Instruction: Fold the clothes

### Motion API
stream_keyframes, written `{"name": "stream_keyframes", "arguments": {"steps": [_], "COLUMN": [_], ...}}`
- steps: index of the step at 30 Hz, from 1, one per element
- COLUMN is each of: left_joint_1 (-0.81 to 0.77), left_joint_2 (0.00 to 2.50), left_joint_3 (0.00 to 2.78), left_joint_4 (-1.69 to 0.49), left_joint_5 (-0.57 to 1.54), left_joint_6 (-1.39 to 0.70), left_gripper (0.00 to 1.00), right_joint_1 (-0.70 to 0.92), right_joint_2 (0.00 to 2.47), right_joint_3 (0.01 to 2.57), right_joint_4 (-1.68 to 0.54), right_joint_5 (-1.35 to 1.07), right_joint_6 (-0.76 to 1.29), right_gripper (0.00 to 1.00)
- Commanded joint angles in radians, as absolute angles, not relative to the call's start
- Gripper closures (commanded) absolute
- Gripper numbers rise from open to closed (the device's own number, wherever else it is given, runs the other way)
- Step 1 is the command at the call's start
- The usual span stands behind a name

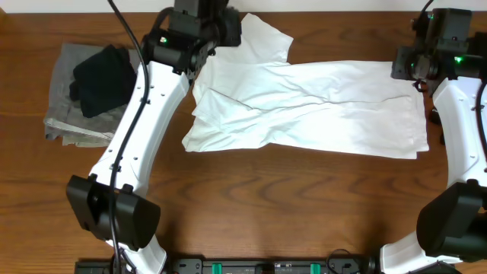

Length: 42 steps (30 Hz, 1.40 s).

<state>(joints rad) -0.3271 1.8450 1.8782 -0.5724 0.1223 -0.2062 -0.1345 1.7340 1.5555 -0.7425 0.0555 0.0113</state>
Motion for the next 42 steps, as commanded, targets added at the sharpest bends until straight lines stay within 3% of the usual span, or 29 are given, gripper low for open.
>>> {"name": "stream_keyframes", "arguments": {"steps": [1,8,20,42], "left_joint_1": [-0.319,-0.32,-0.32,-0.339], "left_joint_2": [1.917,2.123,2.345,2.407], "left_joint_3": [1.874,1.874,1.869,1.863], "left_joint_4": [-0.581,-0.607,-0.418,-0.73], "left_joint_5": [0.059,0.059,0.059,0.059], "left_joint_6": [-0.178,-0.179,-0.188,-0.207], "left_gripper": [0.76,0.76,0.81,0.85], "right_joint_1": [-0.145,-0.147,-0.15,-0.152], "right_joint_2": [1.739,1.748,1.754,1.754], "right_joint_3": [1.574,1.573,1.547,1.544], "right_joint_4": [-0.752,-0.752,-0.752,-0.764], "right_joint_5": [0.033,0.033,0.034,0.038], "right_joint_6": [0.029,0.029,0.028,0.02], "right_gripper": [0.47,0.46,0.45,0.42]}}
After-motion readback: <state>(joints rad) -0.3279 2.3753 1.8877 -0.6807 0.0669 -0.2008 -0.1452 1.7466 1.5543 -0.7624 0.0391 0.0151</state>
